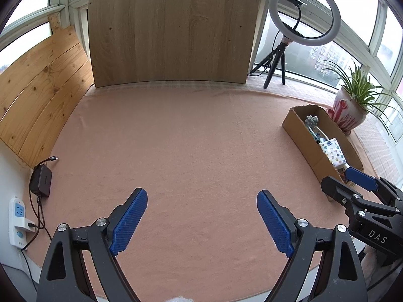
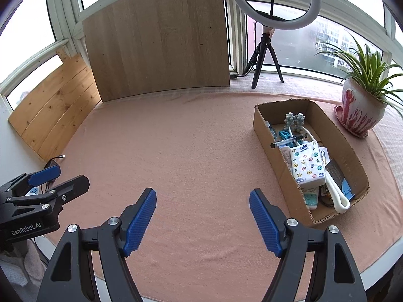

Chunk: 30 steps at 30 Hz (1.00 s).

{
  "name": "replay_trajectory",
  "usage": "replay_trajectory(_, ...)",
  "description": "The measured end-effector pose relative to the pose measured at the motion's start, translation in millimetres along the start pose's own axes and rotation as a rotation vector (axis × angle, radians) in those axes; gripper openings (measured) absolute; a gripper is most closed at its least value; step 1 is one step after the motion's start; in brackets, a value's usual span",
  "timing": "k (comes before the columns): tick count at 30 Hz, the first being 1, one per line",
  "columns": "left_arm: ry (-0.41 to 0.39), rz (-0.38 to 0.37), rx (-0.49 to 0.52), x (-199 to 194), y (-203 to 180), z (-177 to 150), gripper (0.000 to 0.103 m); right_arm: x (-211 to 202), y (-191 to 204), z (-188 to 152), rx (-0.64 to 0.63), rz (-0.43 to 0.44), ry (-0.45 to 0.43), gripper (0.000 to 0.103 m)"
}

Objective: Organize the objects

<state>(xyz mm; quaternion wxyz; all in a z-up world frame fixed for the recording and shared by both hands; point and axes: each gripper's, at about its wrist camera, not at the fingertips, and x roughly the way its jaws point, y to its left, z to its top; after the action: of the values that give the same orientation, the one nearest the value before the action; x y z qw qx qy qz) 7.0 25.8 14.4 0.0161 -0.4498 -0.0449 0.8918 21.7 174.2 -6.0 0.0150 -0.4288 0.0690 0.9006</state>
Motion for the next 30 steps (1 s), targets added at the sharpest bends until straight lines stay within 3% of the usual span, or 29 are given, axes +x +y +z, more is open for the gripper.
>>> replay_trajectory(12,-0.022,0.018,-0.016,-0.7,20.6,8.9,0.091,6.0,23.4,1.4,-0.014,-0.012,-0.014,0.073)
replay_trajectory(30,-0.022,0.039,-0.006,8.0,32.0,19.8,0.091,11.8,27.2,7.7,-0.005,-0.018,-0.027,0.073)
